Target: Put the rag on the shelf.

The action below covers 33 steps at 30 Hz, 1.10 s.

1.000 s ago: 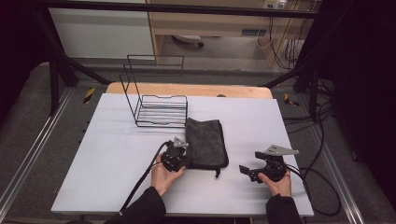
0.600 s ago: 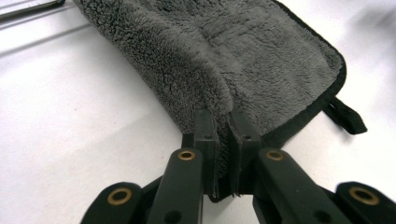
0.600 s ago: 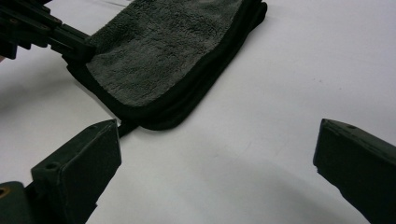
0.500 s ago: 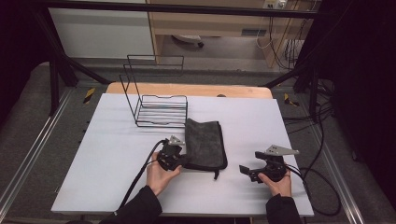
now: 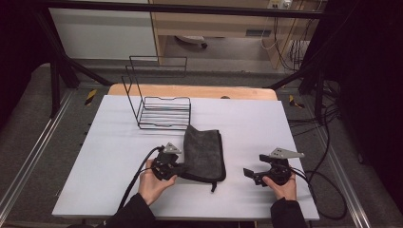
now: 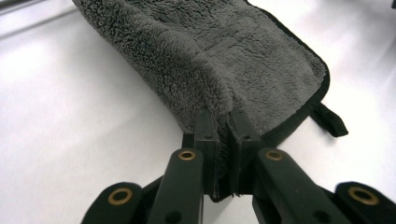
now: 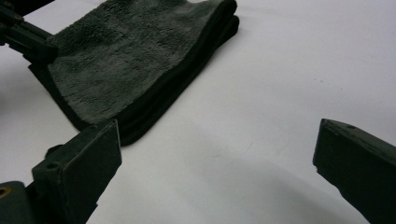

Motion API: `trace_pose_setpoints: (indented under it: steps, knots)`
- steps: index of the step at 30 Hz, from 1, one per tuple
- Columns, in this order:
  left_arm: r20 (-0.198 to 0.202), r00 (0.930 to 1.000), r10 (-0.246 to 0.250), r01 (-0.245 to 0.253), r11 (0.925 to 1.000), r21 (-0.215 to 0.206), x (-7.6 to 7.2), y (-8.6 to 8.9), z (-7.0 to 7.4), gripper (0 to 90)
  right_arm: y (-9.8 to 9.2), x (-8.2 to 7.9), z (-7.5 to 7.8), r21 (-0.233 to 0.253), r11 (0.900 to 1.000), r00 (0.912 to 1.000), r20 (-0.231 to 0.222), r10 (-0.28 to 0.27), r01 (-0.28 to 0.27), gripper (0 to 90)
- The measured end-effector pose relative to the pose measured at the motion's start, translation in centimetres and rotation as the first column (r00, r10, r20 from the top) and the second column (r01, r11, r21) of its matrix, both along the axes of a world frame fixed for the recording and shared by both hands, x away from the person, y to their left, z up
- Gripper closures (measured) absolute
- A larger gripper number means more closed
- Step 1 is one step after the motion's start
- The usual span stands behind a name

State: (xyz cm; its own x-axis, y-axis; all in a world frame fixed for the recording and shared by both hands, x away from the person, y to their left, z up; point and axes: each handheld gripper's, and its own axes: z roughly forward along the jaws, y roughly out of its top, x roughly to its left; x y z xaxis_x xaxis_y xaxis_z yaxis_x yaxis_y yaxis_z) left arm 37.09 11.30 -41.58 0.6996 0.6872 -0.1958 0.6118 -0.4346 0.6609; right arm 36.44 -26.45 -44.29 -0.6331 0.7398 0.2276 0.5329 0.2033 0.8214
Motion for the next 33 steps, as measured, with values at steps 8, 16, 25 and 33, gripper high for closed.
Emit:
trace_pose_setpoints:
  steps: [8,16,25,33]
  knots:
    - [-0.012,0.9999,-0.013,0.013,0.9999,0.001,-1.6,2.0,-0.1,83.8,0.1,0.0,0.0,0.003,1.0,1.0,-0.001,-0.003,0.003,2.0]
    - [-0.008,0.9999,-0.007,0.007,1.0,0.005,-2.8,3.5,-0.3,83.7,0.1,0.0,-0.1,0.001,1.0,1.0,0.002,-0.004,0.004,2.0]
    - [-0.018,0.9998,0.01,-0.01,0.9999,-0.007,-4.3,4.8,-0.8,83.6,0.2,0.0,-0.1,0.002,1.0,1.0,-0.003,-0.005,0.005,2.2]
    - [-0.021,0.9996,0.02,-0.021,0.9997,-0.015,-5.7,5.7,-1.3,83.3,0.2,0.0,-0.2,-0.003,1.0,1.0,-0.005,-0.004,0.004,2.3]
